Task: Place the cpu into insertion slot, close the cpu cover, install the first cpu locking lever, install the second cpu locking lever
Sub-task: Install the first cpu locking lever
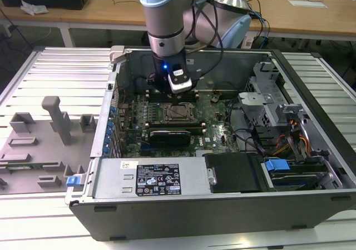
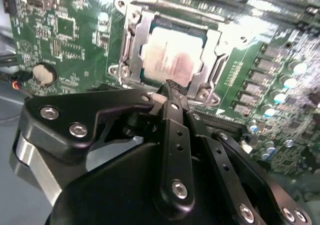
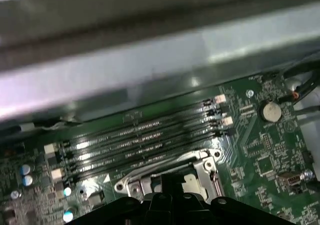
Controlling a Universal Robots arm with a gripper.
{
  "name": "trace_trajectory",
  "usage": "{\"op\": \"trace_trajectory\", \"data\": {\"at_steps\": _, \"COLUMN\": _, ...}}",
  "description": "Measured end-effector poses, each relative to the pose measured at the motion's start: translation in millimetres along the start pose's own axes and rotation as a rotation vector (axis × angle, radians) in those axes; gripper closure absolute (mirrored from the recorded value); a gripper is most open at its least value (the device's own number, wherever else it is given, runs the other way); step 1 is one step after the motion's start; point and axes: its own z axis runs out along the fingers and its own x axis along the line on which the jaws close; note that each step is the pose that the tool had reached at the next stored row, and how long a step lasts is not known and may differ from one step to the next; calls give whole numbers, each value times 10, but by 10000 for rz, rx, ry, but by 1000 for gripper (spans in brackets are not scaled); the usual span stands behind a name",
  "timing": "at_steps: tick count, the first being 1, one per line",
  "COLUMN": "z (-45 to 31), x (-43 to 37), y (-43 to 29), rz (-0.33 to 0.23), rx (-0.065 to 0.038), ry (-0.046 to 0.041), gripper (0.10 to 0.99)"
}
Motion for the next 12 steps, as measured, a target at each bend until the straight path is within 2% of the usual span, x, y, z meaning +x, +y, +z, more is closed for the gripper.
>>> {"op": "trace_trajectory", "data": {"at_steps": 1, "z": 0, "x": -6, "y": -10, "rz": 2, "rx": 25, "ry": 47, "gripper": 980}}
{"op": "trace_trajectory", "data": {"at_steps": 4, "z": 4, "x": -55, "y": -30, "rz": 16, "rx": 141, "ry": 329, "gripper": 980}}
{"op": "trace_trajectory", "data": {"at_steps": 6, "z": 12, "x": -111, "y": -19, "rz": 24, "rx": 236, "ry": 566, "gripper": 980}}
{"op": "trace_trajectory", "data": {"at_steps": 7, "z": 20, "x": -151, "y": -7, "rz": -4, "rx": 342, "ry": 785, "gripper": 980}}
{"op": "trace_trajectory", "data": {"at_steps": 8, "z": 23, "x": -164, "y": -4, "rz": -41, "rx": 388, "ry": 875, "gripper": 980}}
{"op": "trace_trajectory", "data": {"at_steps": 10, "z": 22, "x": -168, "y": -3, "rz": -305, "rx": 417, "ry": 964, "gripper": 980}}
{"op": "trace_trajectory", "data": {"at_steps": 12, "z": 23, "x": -168, "y": -3, "rz": -680, "rx": 387, "ry": 996, "gripper": 980}}
